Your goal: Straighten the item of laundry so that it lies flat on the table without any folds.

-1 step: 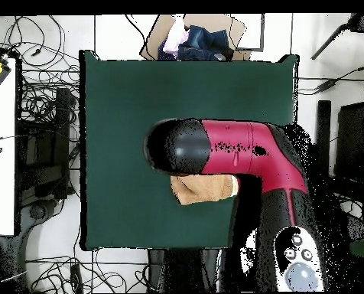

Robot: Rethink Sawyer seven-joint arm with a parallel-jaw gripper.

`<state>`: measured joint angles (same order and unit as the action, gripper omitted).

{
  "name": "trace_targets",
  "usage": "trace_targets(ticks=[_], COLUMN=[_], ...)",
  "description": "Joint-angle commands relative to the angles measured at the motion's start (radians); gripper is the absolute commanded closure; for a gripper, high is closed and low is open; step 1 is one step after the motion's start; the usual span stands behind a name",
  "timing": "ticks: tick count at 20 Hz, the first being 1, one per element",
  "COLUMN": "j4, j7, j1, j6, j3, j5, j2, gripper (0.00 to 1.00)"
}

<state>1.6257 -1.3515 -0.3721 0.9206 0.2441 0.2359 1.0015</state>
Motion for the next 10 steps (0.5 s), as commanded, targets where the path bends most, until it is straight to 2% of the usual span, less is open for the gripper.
trace_targets(ticks=[1,4,10], j4=[-0.077,-0.117,-0.145], j7=[-0.593,-0.654,-0.630], j1=[0.079,0.097,0.071], j6=[0.073,0.094,0.100], j3=[-0.194,-0.228,-0.228], j5=[-0.034,-0.028,-0.006], j2=[-0.081,-0.109,-0.154], gripper=[0.00,0.00,0.00])
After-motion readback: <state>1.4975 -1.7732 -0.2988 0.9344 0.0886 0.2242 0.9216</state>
